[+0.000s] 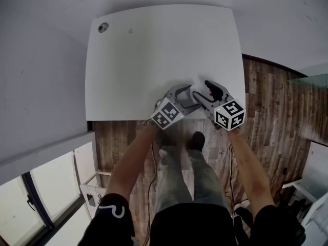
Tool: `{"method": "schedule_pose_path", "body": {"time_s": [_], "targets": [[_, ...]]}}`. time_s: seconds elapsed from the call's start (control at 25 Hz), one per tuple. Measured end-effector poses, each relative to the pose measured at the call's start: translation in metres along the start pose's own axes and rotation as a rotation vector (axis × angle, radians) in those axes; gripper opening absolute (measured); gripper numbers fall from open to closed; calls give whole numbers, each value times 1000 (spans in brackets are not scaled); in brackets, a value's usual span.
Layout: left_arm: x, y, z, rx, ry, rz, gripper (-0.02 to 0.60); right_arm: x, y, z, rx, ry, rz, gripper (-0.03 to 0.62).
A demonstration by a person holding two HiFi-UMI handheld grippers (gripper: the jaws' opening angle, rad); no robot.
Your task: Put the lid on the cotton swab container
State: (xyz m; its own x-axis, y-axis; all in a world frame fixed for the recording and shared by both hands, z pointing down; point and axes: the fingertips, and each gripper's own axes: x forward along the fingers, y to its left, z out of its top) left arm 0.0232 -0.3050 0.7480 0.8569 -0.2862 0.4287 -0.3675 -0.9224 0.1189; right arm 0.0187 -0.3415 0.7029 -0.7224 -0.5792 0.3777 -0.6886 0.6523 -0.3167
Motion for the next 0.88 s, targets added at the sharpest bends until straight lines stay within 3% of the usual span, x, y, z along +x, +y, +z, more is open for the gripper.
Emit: {"method": "schedule_pose_path", "body": {"time_s": [0.4, 0.64, 0.88], "targets": [[-47, 1, -13, -75, 58, 90, 357, -32, -7, 26, 56, -40, -44, 291], [-80, -4, 21, -145, -27, 227, 249, -59, -10, 50, 16, -42, -118, 248], [-106, -12, 79, -171, -97, 341, 207, -89, -8, 79, -33, -52, -190, 219]]}}
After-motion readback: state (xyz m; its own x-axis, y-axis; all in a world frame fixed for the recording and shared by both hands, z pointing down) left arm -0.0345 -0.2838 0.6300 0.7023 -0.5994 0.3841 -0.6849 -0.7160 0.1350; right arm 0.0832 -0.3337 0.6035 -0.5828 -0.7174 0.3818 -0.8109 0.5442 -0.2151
